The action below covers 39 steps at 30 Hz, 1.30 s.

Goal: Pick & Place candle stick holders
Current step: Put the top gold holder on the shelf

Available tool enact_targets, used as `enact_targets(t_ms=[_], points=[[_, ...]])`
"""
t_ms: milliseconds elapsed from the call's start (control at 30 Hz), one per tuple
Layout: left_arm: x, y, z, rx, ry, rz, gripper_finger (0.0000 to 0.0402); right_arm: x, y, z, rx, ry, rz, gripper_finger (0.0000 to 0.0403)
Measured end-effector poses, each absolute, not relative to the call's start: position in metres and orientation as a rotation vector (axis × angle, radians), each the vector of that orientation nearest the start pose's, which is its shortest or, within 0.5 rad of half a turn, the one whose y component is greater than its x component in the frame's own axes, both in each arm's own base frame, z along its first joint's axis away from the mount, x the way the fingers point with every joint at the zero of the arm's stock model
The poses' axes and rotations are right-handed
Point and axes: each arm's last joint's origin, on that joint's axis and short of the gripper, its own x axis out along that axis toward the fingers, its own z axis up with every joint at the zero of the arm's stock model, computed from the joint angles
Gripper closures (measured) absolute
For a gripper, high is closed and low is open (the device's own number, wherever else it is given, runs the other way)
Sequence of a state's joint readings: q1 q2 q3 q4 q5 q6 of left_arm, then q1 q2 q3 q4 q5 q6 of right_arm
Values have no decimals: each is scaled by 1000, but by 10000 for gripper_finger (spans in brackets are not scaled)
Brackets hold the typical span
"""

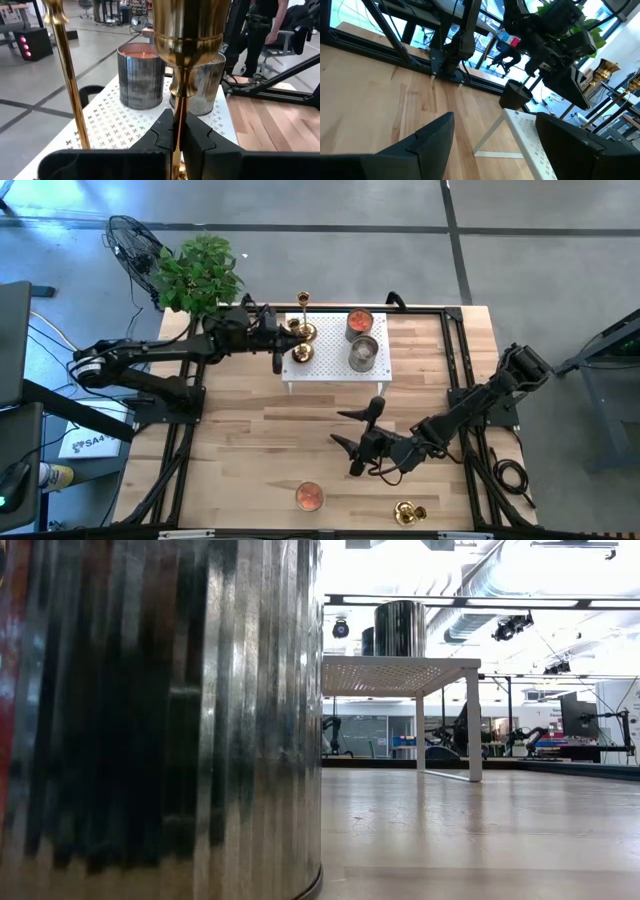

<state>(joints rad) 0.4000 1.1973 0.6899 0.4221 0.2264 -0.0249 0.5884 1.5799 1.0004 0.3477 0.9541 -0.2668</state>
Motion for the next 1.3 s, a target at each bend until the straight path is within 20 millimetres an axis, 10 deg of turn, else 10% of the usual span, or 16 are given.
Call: enact_targets(t_ms=[1300], points=[[243, 97, 266, -58, 166, 217, 347, 298, 170, 262, -407, 226, -334, 128]])
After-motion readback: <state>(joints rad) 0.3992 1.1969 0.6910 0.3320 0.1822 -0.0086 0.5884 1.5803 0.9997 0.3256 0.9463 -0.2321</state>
